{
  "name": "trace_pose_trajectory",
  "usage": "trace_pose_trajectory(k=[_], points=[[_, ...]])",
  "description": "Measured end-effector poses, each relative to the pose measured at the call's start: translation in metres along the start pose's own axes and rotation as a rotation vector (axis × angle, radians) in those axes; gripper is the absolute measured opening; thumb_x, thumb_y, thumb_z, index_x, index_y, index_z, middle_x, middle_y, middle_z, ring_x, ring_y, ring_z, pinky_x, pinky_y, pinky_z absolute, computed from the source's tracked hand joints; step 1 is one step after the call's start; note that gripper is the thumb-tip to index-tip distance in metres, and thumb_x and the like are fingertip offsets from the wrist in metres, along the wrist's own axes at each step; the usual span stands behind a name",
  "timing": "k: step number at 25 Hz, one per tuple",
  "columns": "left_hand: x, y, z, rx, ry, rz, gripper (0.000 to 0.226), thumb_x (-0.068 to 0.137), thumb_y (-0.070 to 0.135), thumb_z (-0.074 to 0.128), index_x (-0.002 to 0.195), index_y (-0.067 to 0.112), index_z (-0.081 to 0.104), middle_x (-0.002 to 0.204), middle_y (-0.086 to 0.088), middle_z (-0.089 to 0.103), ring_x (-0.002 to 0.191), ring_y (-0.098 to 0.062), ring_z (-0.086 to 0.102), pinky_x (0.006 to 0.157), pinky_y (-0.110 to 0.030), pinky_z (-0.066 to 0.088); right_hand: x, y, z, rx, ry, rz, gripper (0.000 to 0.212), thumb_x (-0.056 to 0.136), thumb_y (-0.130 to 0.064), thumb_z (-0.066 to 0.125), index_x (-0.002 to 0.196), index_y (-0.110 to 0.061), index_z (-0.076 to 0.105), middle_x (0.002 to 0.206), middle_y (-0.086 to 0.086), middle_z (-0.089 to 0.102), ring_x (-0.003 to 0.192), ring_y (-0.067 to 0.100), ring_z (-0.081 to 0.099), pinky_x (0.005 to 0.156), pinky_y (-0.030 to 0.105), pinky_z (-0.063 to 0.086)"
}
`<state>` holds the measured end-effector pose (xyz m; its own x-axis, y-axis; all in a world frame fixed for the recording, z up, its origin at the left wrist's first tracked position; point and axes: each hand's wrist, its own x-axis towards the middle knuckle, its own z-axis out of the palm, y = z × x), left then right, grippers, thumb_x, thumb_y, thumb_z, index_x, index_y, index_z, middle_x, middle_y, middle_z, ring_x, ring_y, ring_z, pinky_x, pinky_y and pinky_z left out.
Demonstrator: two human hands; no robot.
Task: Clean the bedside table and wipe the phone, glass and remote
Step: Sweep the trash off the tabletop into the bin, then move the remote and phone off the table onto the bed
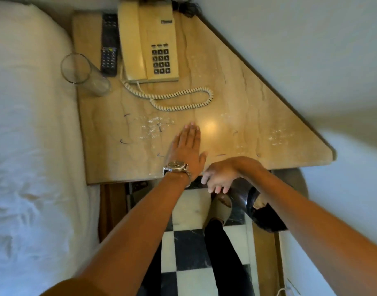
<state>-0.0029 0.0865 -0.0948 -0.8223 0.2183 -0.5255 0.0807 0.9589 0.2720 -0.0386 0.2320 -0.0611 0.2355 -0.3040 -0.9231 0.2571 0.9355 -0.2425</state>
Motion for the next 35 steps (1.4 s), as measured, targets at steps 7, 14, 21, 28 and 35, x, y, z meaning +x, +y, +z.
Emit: trace_pose_trajectory(k=[7, 14, 21, 28, 35], points=[[-0.001, -0.137, -0.162, 0.091, 0.491, 0.077, 0.056, 0.085, 0.028, 0.068, 0.136, 0.01, 0.054, 0.137, -0.013, 0.056, 0.13, -0.035, 0.049, 0.102, -0.05, 0.046, -0.029, -0.166, -0.04, -0.188, 0.404, -0.124, 0.018, 0.096, -0.014, 0.059, 0.104, -0.006, 0.073, 0.098, 0.01, 0.078, 0.081, 0.018, 0.067, 0.07, 0.029, 0.055], [0.012, -0.238, -0.244, 0.066, 0.161, -0.248, 0.111, 0.064, 0.058, 0.086, 0.152, 0.02, 0.031, 0.156, -0.017, 0.029, 0.141, -0.041, 0.03, 0.106, -0.054, 0.042, -0.002, -0.253, -0.069, -0.421, 1.345, -0.329, 0.059, 0.097, -0.036, 0.061, 0.15, -0.018, 0.041, 0.15, 0.02, 0.04, 0.137, 0.039, 0.039, 0.11, 0.049, 0.043], [0.005, -0.248, -0.209, -0.233, 0.301, -0.31, 0.085, 0.066, 0.037, 0.091, 0.133, 0.013, 0.045, 0.131, -0.011, 0.053, 0.107, -0.037, 0.062, 0.081, -0.042, 0.056, 0.012, -0.252, -0.079, -0.754, 1.301, -0.164, 0.1, 0.094, -0.025, 0.068, 0.163, -0.022, -0.005, 0.168, 0.025, -0.009, 0.149, 0.043, 0.026, 0.121, 0.051, 0.032], [-0.026, -0.292, -0.263, -0.338, 0.605, -0.376, 0.08, 0.07, 0.045, 0.087, 0.131, 0.012, 0.047, 0.12, -0.012, 0.063, 0.098, -0.032, 0.066, 0.068, -0.032, 0.045, -0.009, -0.267, -0.076, -0.863, 1.185, -0.017, 0.107, 0.095, -0.026, 0.065, 0.159, -0.022, -0.02, 0.165, 0.025, -0.024, 0.156, 0.04, -0.011, 0.127, 0.056, 0.008], [-0.07, -0.395, -0.328, -0.387, 0.711, -0.637, 0.083, 0.065, 0.044, 0.093, 0.133, 0.017, 0.054, 0.129, -0.006, 0.064, 0.114, -0.031, 0.064, 0.094, -0.048, 0.053, -0.007, -0.27, -0.07, -0.872, 1.203, 0.0, 0.112, 0.091, -0.027, 0.069, 0.16, -0.018, -0.019, 0.164, 0.027, -0.023, 0.156, 0.043, -0.007, 0.127, 0.054, 0.015]])
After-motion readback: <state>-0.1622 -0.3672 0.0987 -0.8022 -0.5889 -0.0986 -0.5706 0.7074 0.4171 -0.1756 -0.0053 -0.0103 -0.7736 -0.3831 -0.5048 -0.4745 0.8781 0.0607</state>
